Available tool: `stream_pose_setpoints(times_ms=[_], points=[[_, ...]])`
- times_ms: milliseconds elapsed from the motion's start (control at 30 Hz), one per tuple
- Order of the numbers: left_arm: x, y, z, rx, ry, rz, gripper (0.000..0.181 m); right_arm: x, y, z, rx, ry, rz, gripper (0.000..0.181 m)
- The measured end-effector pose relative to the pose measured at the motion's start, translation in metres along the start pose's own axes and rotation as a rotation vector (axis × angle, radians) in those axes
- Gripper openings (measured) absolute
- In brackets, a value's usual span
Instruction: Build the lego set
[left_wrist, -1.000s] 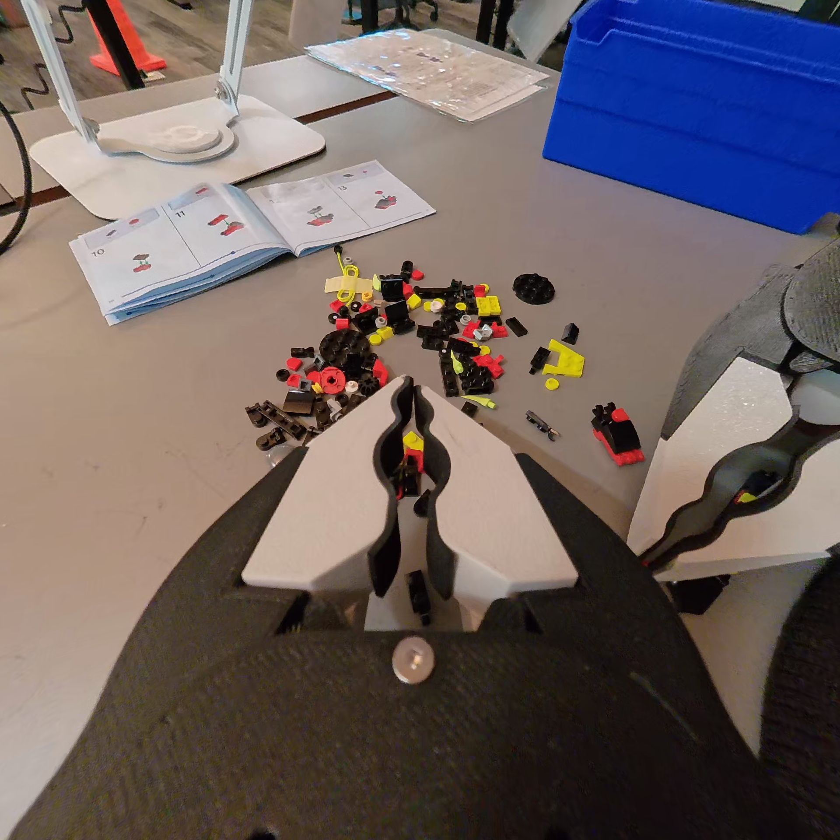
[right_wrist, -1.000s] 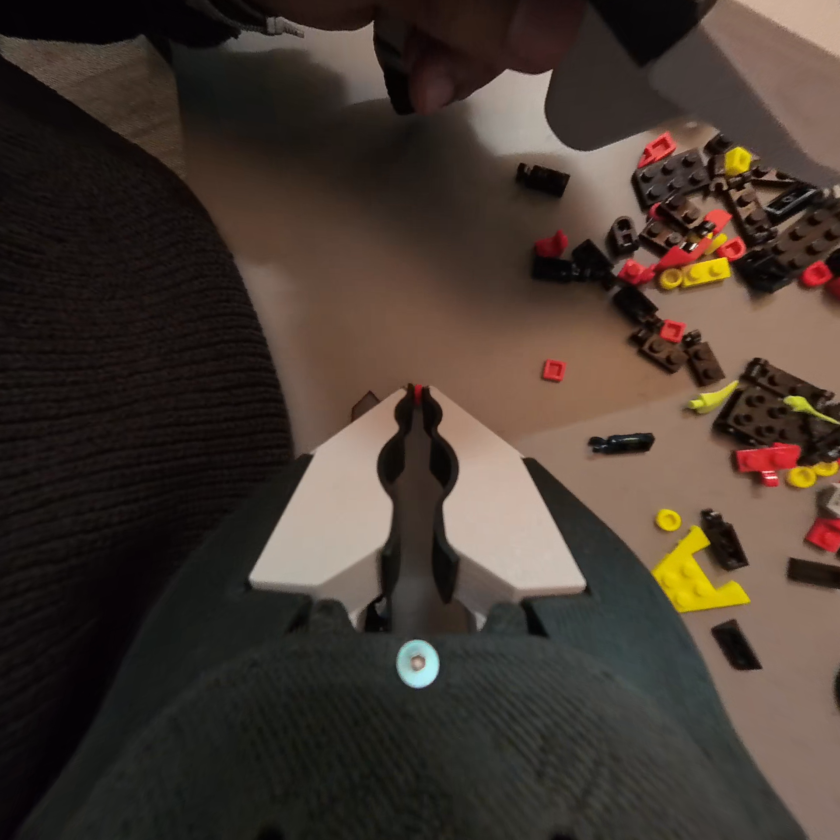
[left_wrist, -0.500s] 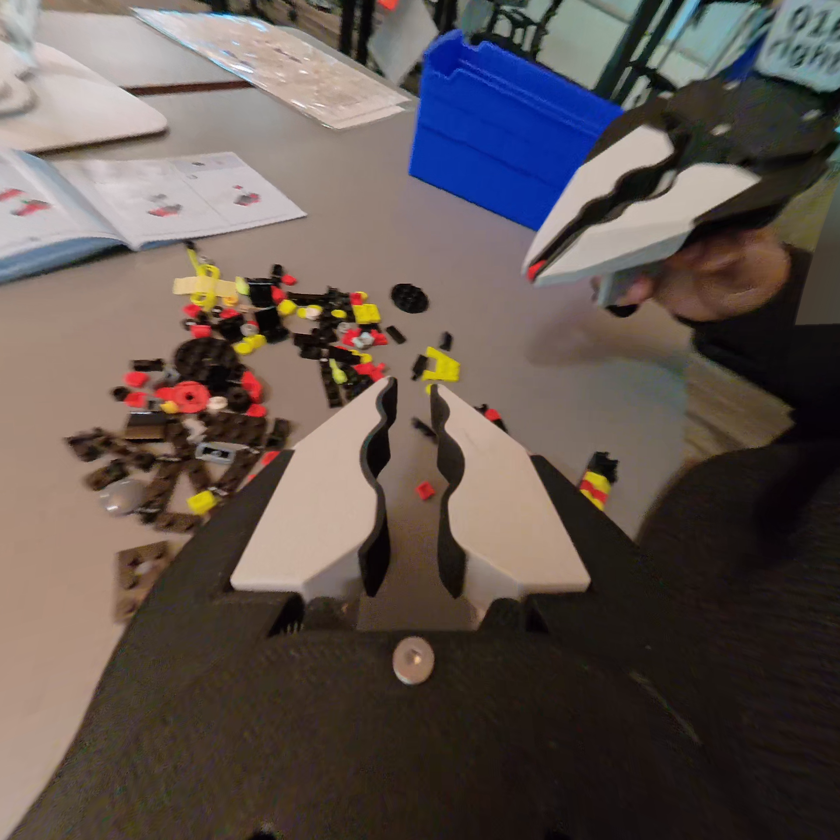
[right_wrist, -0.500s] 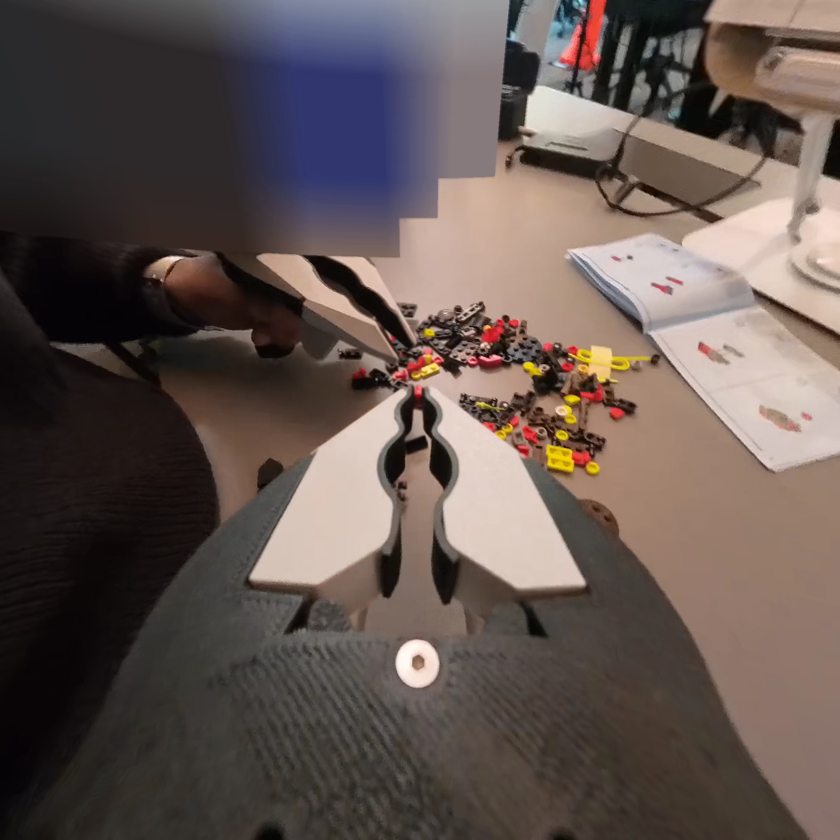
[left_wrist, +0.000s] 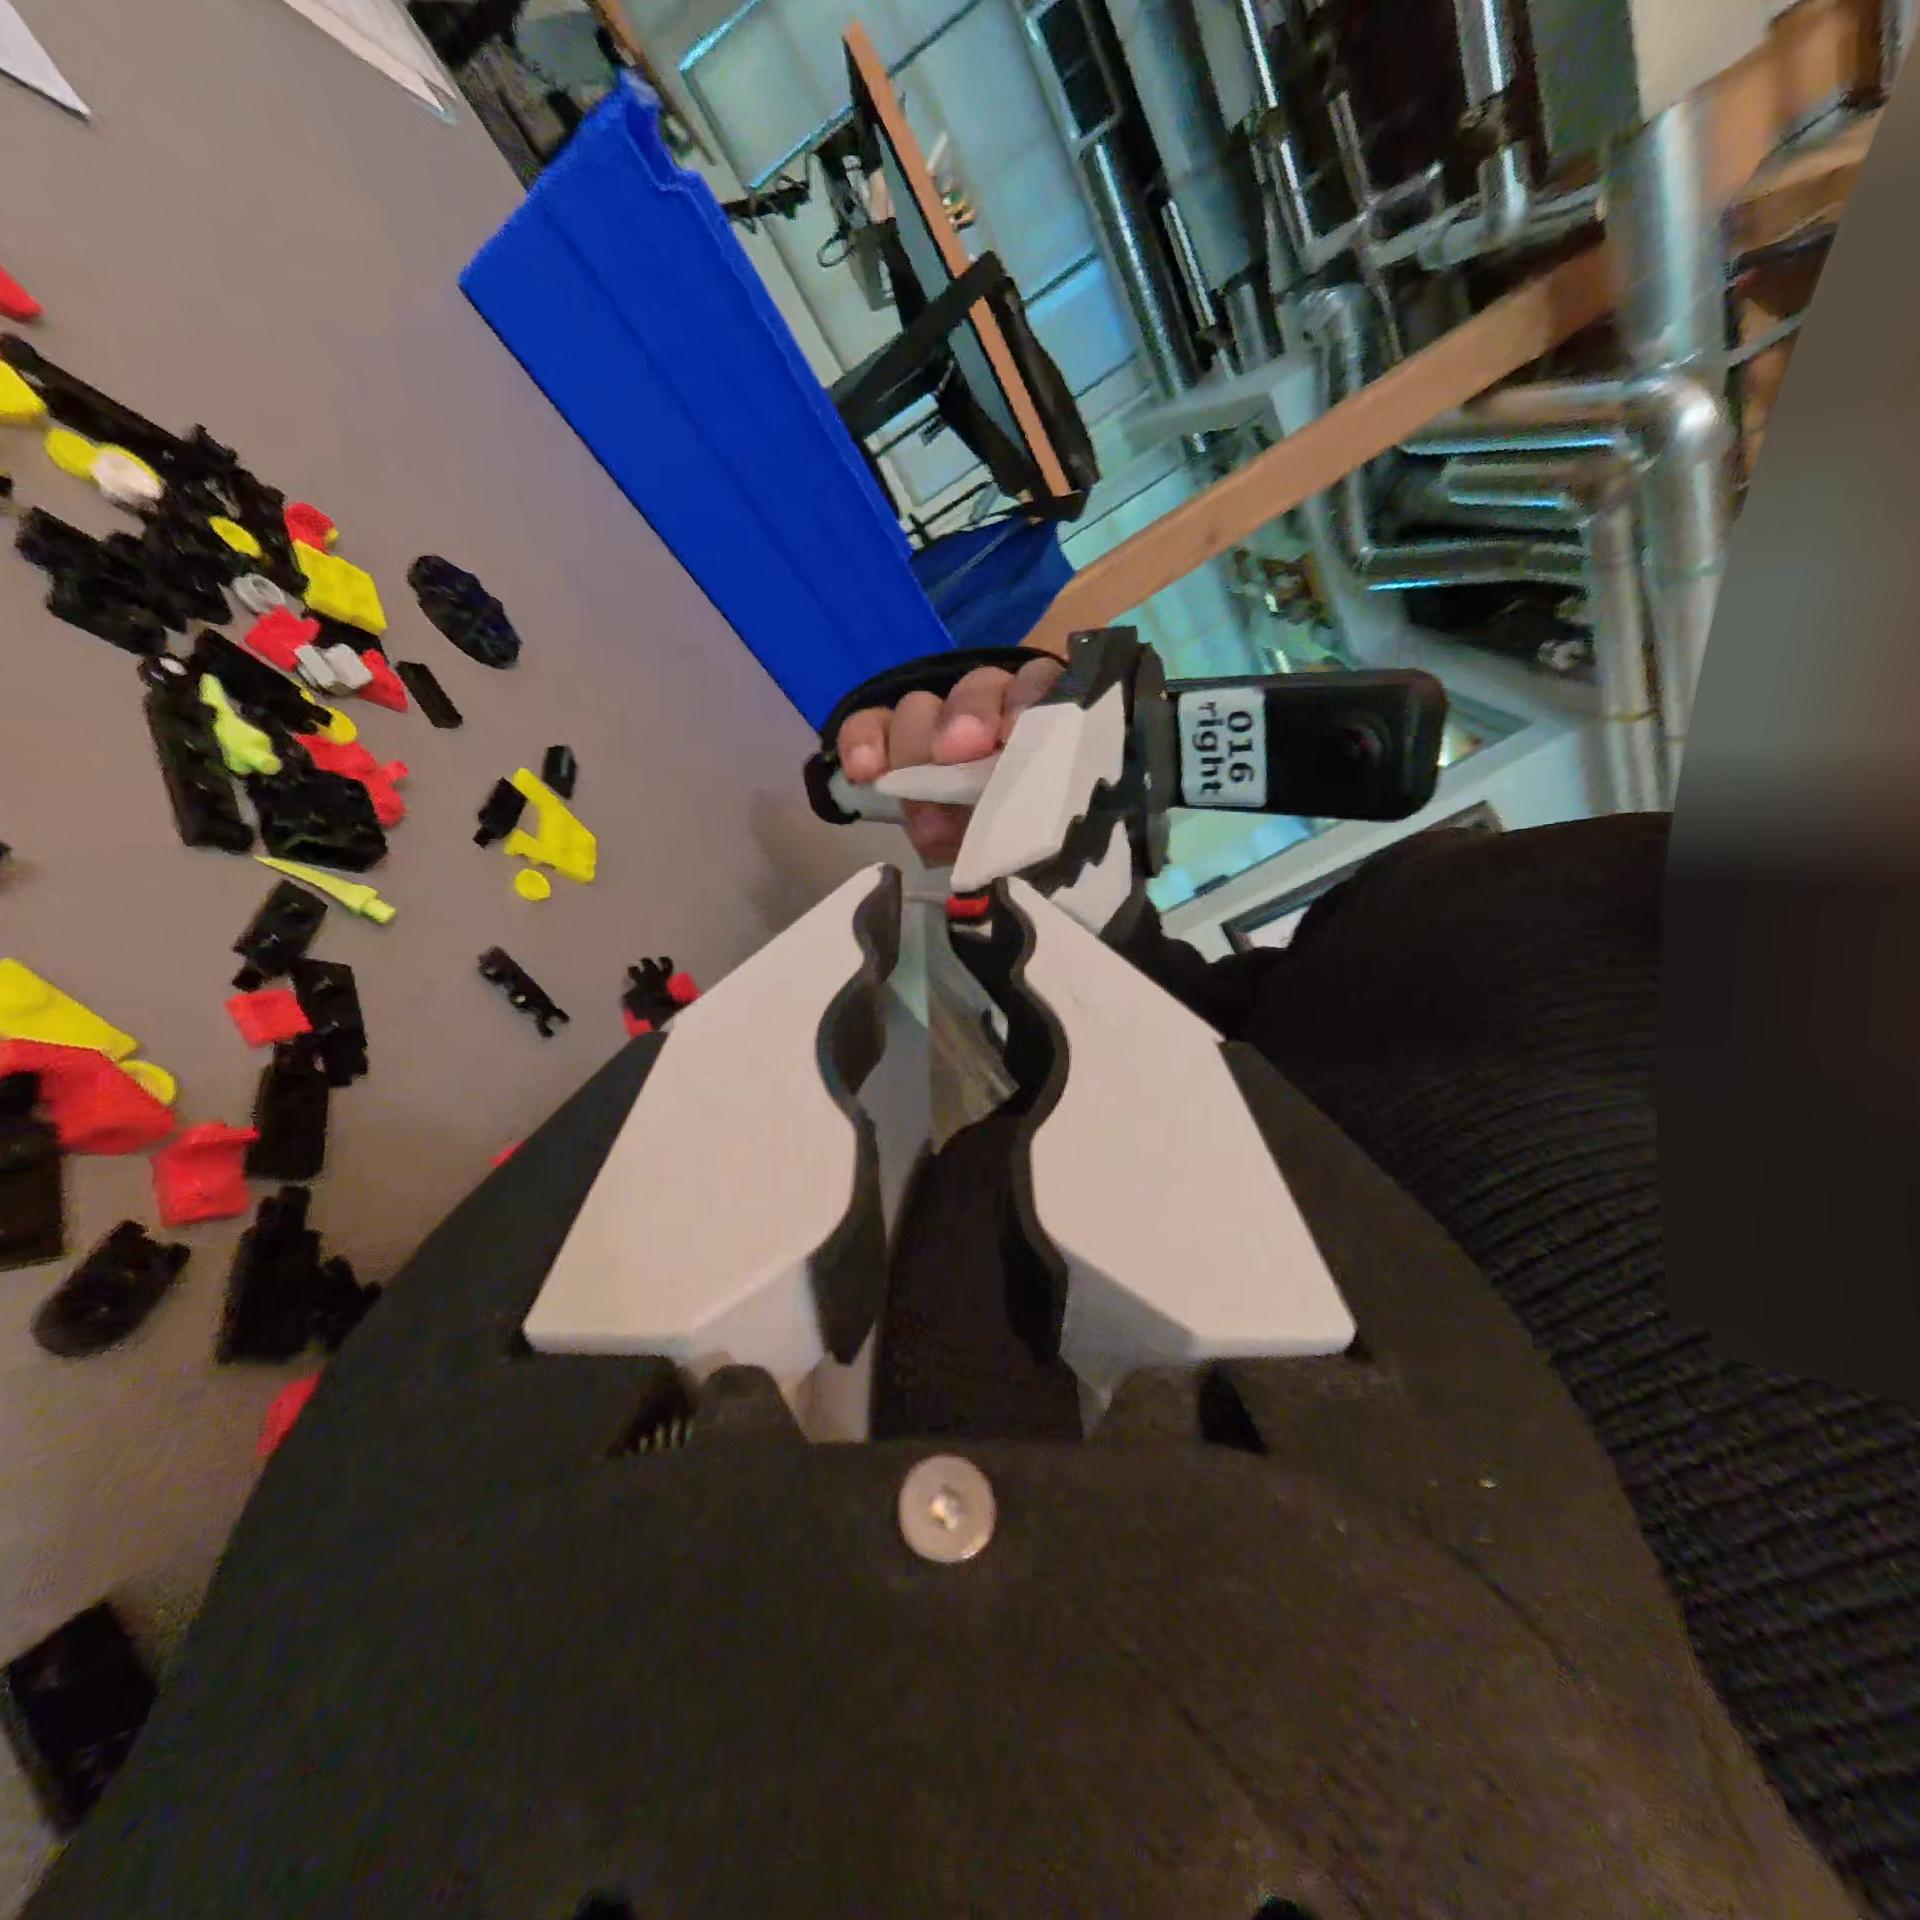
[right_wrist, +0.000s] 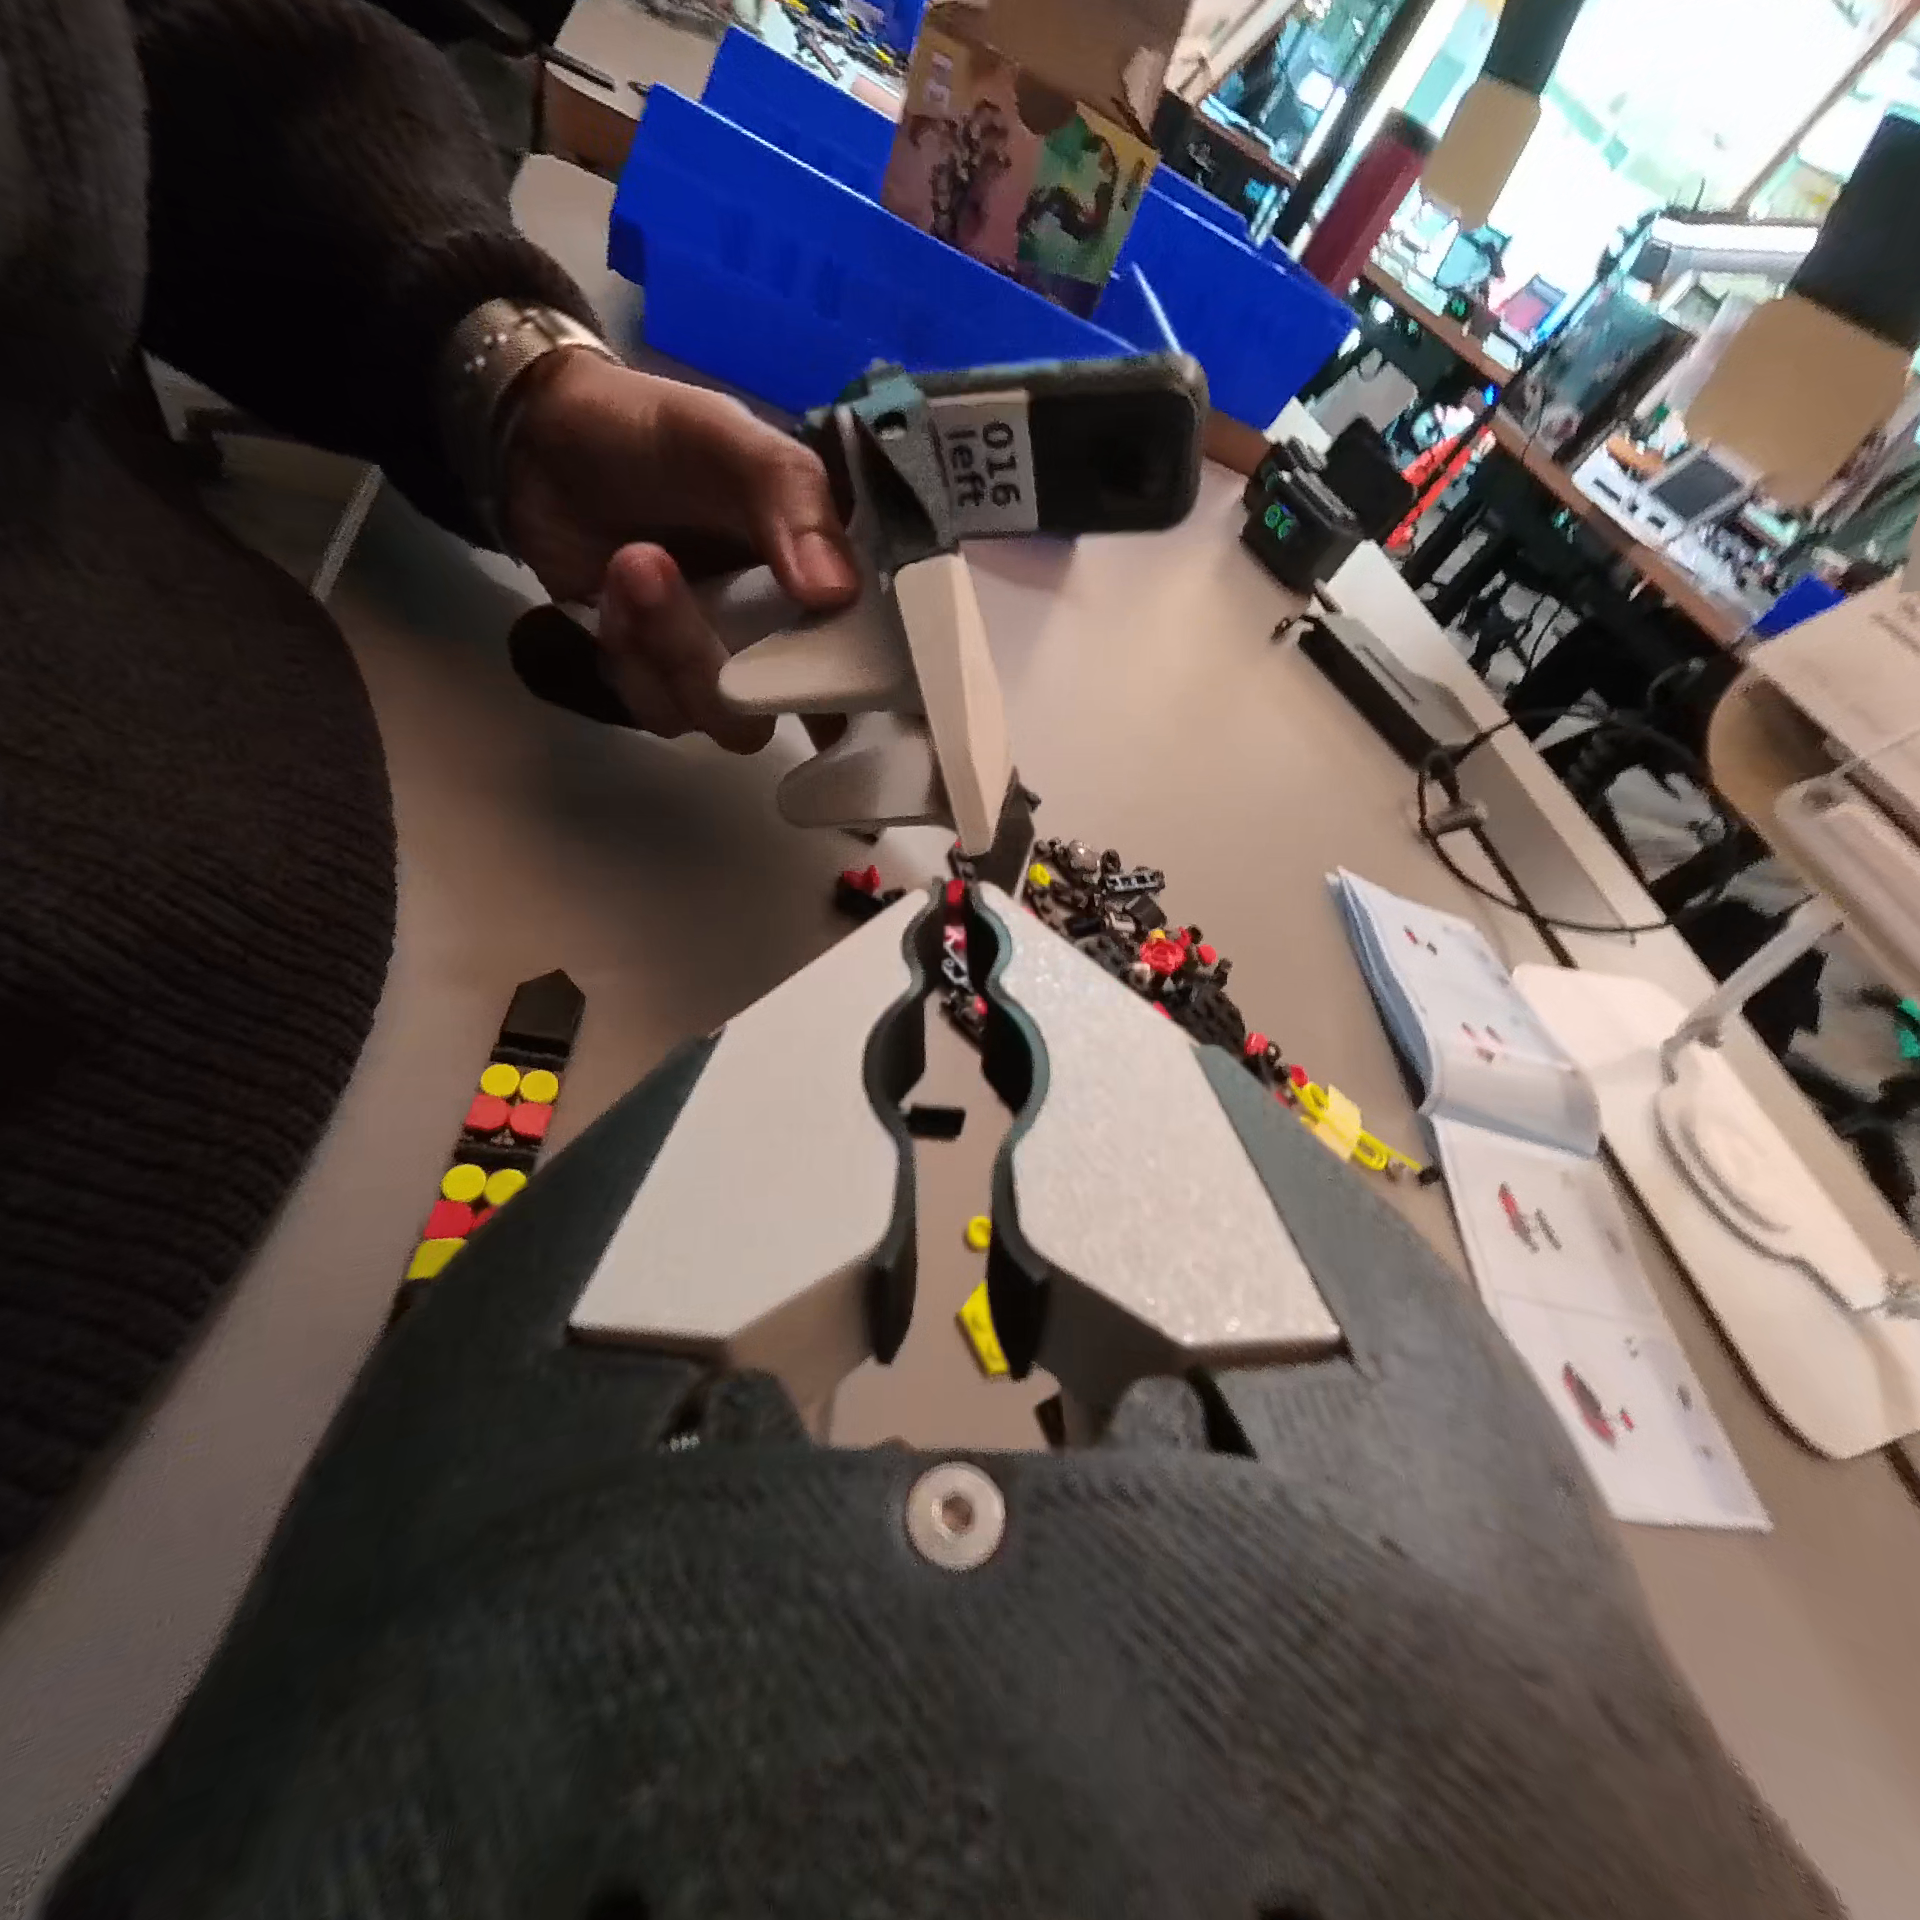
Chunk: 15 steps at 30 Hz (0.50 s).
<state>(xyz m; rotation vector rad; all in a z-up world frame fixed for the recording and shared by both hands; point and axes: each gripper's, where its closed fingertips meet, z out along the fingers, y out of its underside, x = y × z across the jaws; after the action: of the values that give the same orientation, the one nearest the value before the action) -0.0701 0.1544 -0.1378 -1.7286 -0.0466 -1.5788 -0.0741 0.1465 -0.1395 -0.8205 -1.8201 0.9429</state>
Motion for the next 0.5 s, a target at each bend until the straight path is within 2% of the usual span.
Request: stream_pose_setpoints(times_ms=[200,500], points=[[0.009,0.010,0.003,-0.059,0.062,-0.024,0.011,-0.005,-0.003,0.003,0.024,-0.023,-0.007,0.001],[0.015,0.011,0.001,-0.076,0.136,-0.081,0.007,-0.006,-0.011,-0.001,0.077,-0.044,0.017,0.001]])
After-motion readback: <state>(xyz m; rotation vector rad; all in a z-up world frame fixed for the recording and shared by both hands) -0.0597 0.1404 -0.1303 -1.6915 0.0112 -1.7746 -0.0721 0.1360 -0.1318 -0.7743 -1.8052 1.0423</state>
